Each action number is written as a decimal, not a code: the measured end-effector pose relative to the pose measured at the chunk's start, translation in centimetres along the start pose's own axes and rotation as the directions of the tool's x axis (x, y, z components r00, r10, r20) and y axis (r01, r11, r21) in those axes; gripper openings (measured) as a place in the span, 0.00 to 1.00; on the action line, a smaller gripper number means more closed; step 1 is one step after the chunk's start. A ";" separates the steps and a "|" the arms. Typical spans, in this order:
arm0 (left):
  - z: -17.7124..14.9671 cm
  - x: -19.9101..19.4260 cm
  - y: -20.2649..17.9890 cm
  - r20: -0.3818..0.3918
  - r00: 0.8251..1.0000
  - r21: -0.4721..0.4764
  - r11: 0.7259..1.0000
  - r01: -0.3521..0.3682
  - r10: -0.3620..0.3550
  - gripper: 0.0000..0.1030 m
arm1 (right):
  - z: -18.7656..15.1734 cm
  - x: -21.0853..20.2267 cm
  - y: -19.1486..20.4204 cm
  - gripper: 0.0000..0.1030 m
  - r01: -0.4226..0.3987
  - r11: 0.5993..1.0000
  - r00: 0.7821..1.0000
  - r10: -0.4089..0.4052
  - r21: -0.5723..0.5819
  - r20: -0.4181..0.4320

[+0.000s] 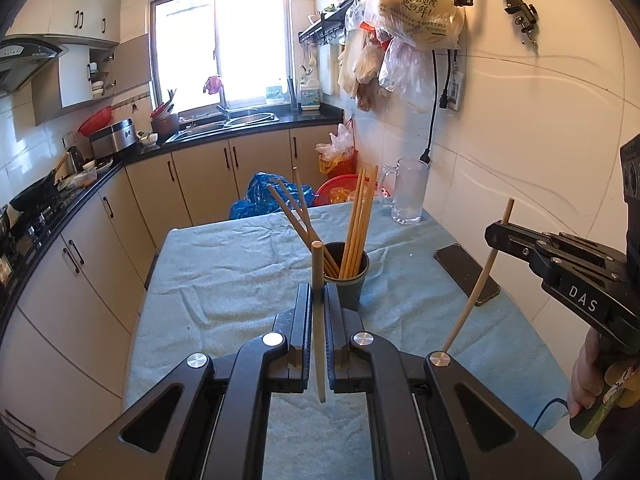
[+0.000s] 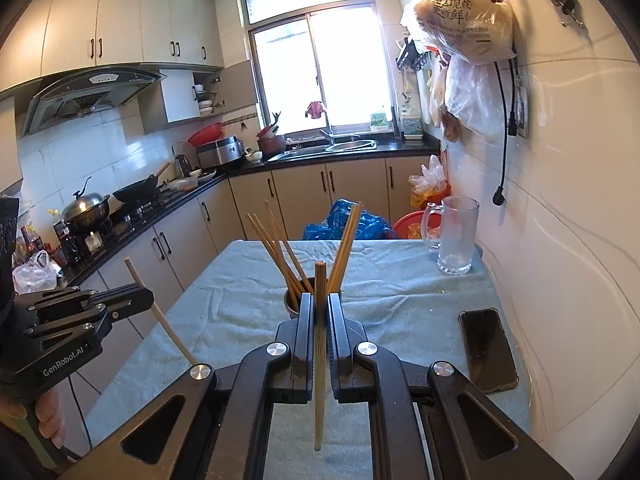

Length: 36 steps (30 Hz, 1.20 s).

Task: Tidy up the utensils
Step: 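Lift both held chopsticks up toward the black cup, then lower the left tool's chopstick into the black cup while the right tool lowers its own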

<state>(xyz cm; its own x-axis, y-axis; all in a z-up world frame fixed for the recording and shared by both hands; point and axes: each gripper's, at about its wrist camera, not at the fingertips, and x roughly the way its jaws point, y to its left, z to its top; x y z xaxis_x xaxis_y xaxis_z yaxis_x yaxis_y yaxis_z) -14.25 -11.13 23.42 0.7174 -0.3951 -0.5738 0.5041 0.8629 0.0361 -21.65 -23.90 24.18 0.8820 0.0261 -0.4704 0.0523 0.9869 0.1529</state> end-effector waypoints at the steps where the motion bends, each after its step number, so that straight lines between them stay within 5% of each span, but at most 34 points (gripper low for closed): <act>1: 0.1 0.0 0.1 0.000 1.000 0.001 1.000 0.001 -0.001 0.05 | 0.1 0.1 0.2 0.07 -0.002 1.000 1.000 0.002 -0.001 0.002; 25: 3.4 -0.5 1.7 0.024 0.997 -0.014 0.997 0.079 -0.079 0.05 | 2.5 2.6 0.6 0.07 -0.034 0.999 0.999 0.033 0.018 0.022; 36: 6.8 -2.7 3.0 0.147 0.987 -0.051 0.996 0.076 -0.067 0.05 | 5.0 1.8 0.5 0.07 -0.039 0.999 0.995 0.036 0.030 0.092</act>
<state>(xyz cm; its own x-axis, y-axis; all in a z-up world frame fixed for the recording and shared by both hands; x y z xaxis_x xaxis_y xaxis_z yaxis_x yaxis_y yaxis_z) -11.35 -9.63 30.63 0.7448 -0.4944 -0.4482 0.5316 0.8456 -0.0493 -17.68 -24.12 27.76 0.9225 0.0468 -0.3831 0.0322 0.9798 0.1972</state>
